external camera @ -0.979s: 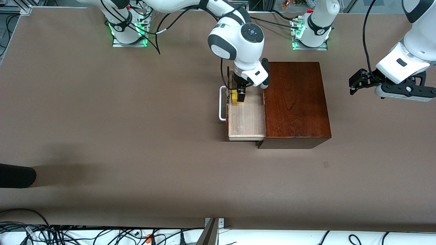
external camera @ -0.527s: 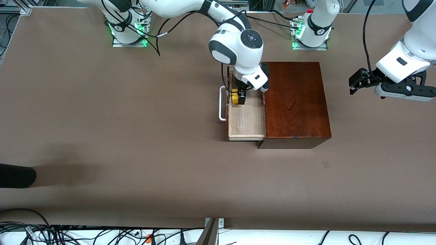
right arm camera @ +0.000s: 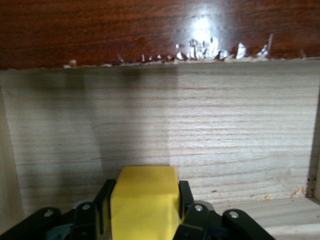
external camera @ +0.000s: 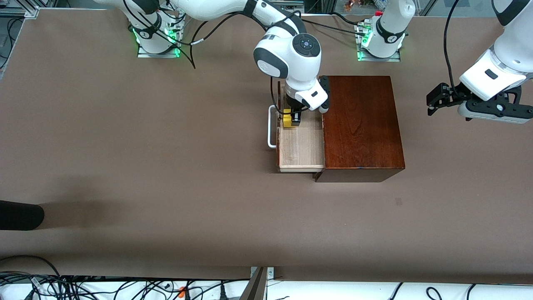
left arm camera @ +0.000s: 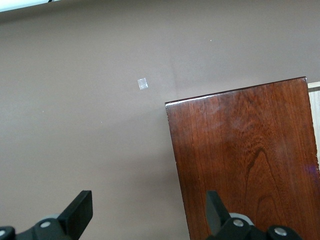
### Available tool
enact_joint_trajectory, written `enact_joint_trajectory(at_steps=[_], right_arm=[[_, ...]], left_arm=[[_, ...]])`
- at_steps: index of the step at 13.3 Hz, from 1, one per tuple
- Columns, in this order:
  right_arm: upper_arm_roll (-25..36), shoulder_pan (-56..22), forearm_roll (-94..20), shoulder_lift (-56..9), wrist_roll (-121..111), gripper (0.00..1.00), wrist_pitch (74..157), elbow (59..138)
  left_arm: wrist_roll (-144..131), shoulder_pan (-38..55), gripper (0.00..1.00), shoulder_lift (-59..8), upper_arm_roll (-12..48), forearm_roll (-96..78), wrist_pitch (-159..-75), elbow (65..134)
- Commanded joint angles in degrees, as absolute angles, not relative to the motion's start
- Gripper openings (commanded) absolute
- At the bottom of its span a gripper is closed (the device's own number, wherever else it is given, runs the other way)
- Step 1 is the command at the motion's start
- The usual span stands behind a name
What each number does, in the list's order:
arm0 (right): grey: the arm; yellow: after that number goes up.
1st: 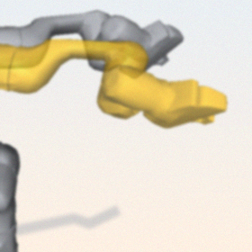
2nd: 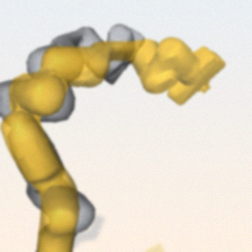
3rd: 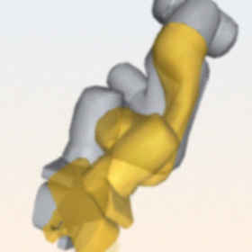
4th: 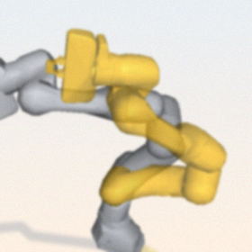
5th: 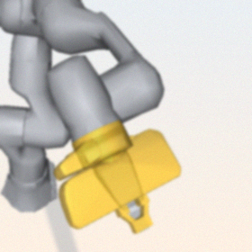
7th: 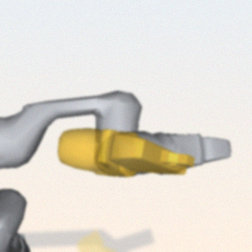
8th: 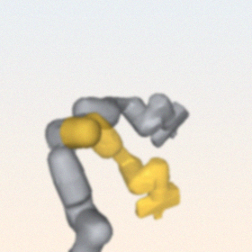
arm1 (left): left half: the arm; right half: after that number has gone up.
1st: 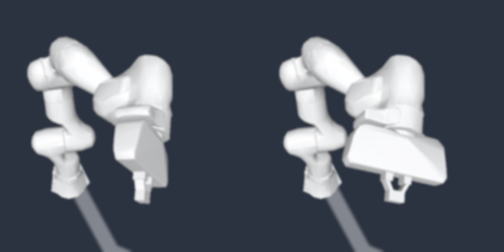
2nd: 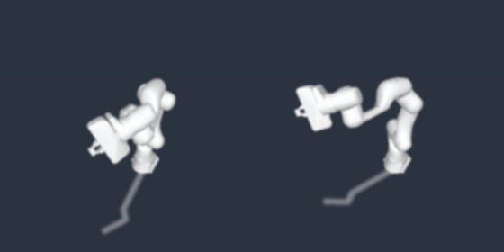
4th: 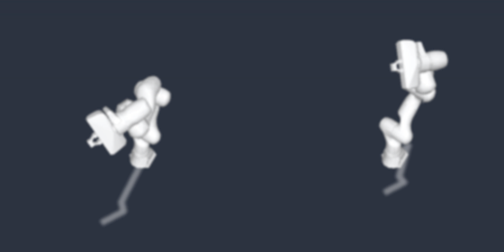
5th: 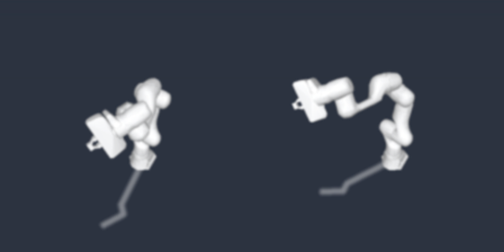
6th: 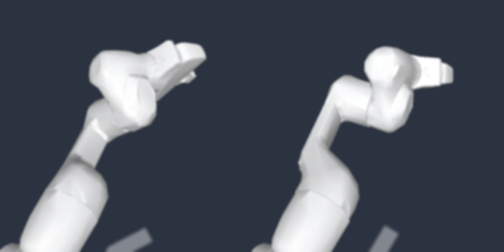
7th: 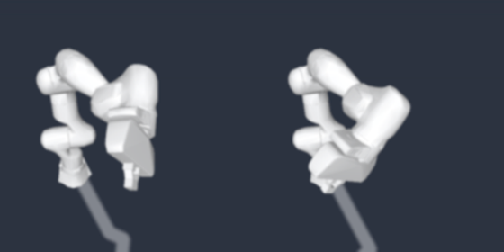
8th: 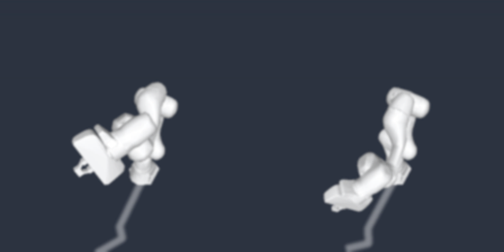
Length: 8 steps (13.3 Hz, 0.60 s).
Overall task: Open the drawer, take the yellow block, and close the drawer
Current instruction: 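Lower the right gripper and close it on the yellow cube, then lift the yellow cube out of the drawer with the right gripper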
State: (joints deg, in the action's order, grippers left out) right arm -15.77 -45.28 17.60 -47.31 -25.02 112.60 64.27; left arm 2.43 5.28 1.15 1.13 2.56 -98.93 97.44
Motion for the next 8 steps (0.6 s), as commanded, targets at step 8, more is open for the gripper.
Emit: enact_joint_trajectory(at_steps=[8], right_arm=[[-15.82, -41.33, 12.32, -38.68, -21.53, 0.00, 97.23, 55.81]], left_arm=[[3.43, 5.54, 1.00, 1.14, 1.14, 2.02, -97.65, 96.06]])
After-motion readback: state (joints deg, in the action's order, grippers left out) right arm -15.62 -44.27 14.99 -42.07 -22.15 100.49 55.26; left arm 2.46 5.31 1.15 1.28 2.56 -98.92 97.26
